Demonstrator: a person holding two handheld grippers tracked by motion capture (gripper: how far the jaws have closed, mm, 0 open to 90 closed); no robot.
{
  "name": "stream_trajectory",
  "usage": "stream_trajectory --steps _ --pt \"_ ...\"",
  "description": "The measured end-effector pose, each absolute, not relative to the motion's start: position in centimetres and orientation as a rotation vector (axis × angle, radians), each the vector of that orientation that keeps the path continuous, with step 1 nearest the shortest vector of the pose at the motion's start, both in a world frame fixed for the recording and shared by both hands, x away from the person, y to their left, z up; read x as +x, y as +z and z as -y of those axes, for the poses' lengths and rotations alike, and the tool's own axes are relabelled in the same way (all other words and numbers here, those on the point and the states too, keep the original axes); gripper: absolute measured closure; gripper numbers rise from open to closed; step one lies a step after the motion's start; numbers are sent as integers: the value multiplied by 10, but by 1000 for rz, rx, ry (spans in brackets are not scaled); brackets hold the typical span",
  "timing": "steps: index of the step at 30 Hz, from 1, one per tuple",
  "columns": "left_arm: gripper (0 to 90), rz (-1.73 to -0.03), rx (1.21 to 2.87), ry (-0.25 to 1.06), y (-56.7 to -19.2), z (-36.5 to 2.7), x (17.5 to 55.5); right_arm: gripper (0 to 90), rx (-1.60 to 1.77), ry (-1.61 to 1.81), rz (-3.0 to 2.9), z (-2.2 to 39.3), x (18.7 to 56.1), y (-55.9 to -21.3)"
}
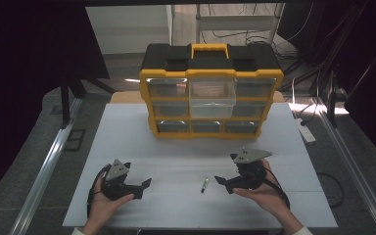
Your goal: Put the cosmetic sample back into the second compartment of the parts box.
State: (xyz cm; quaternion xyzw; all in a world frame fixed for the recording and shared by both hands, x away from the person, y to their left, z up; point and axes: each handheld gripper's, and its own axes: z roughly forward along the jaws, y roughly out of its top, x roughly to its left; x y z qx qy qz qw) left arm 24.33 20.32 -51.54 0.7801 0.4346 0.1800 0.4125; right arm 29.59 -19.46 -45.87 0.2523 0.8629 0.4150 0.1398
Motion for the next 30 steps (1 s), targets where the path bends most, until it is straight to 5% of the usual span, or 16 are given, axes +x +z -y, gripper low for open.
stream_trajectory --steps 30 --pt "35 -1086 1966 443 -516 -203 246 34 656 1009 -2704 143 305 -484"
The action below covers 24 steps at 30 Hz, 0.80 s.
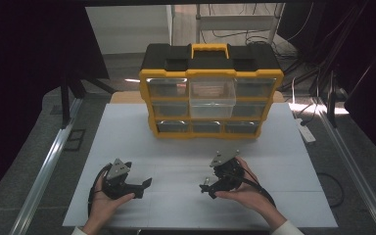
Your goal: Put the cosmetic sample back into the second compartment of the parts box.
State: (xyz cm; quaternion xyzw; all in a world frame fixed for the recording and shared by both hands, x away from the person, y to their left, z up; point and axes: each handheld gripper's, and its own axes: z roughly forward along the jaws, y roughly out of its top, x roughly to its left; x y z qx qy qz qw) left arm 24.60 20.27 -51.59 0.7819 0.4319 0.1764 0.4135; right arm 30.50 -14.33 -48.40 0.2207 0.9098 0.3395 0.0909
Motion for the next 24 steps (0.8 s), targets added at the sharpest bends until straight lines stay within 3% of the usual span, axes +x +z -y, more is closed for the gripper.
stream_trajectory --steps 24 --pt "35 -1082 1962 442 -515 -203 246 25 570 834 -2851 122 311 -507"
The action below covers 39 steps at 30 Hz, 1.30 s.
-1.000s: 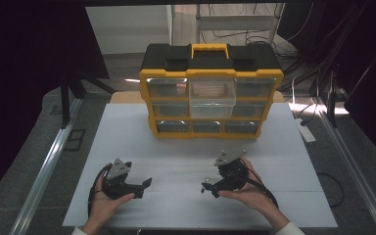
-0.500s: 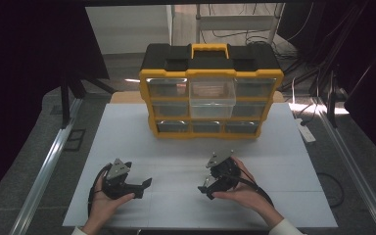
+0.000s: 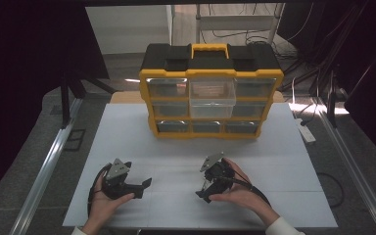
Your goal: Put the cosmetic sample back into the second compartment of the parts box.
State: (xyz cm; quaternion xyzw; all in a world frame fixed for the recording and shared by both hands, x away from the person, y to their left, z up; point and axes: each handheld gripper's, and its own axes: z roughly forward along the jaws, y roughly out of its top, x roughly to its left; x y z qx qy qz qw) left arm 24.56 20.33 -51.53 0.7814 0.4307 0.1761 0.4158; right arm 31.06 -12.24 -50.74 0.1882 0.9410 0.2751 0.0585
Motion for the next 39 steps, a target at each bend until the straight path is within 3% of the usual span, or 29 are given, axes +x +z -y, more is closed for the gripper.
stream_trajectory --steps 14,23,30,39 --pt "35 -1081 1962 443 -515 -204 245 86 540 758 -2911 118 314 -517" --pt "35 -1079 1963 444 -515 -204 245 200 503 740 -2907 119 314 -517" --pt "35 -1080 1963 445 -515 -204 245 400 452 748 -2913 122 313 -513" --pt "35 -1080 1963 446 -515 -204 245 402 436 748 -2901 122 312 -512"
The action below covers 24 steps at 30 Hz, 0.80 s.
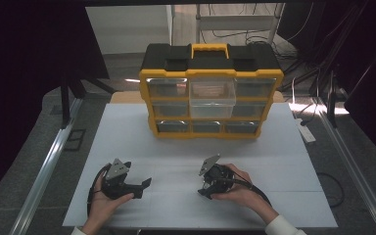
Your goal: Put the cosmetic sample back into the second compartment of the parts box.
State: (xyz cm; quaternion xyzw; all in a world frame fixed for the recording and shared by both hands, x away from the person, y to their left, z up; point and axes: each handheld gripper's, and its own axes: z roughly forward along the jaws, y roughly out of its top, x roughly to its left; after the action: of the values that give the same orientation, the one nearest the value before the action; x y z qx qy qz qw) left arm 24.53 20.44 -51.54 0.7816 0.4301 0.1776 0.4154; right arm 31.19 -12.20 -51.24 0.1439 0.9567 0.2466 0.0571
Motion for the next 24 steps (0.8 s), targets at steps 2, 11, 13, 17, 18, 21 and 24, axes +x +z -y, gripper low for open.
stream_trajectory --steps 2,11,13,17,18,21,24 --pt "35 -1081 1964 447 -516 -204 245 402 463 768 -2893 124 312 -510" --pt "36 -1081 1964 449 -515 -203 245 402 542 954 -2803 136 312 -494" --pt "36 -1082 1965 449 -516 -203 245 403 564 972 -2799 136 312 -493" --pt "36 -1082 1960 454 -515 -204 244 402 610 1107 -2733 146 311 -487" --pt "36 -1082 1960 454 -515 -204 244 402 610 1107 -2733 146 311 -487" --pt "36 -1079 1963 452 -515 -203 245 402 628 1161 -2692 152 310 -483" --pt "36 -1078 1962 455 -515 -203 245 402 649 1223 -2660 157 307 -480"
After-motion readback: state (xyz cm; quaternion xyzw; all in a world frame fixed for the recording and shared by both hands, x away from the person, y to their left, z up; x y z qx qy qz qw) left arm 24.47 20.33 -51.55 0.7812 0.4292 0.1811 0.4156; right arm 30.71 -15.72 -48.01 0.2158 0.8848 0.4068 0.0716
